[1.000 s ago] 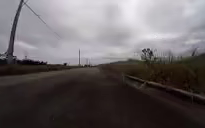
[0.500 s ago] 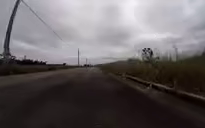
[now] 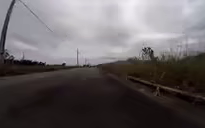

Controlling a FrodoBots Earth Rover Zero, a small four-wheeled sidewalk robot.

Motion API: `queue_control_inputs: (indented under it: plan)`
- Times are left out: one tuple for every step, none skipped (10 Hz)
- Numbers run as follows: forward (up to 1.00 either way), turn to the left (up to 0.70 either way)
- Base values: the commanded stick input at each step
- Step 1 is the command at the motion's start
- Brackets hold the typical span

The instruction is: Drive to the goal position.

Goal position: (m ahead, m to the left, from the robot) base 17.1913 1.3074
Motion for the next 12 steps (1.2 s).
queue_control_inputs:
  plan:
    - [0.70,0.00]
    - [0.70,0.00]
    - [0.70,0.00]
    - [0.70,0.00]
    - [0.70,0.00]
    - [0.70,0.00]
    - [0.70,0.00]
    - [0.70,0.00]
    - [0.70,0.00]
    - [0.70,0.00]
    - [0.70,0.00]
    - [0.70,0.00]
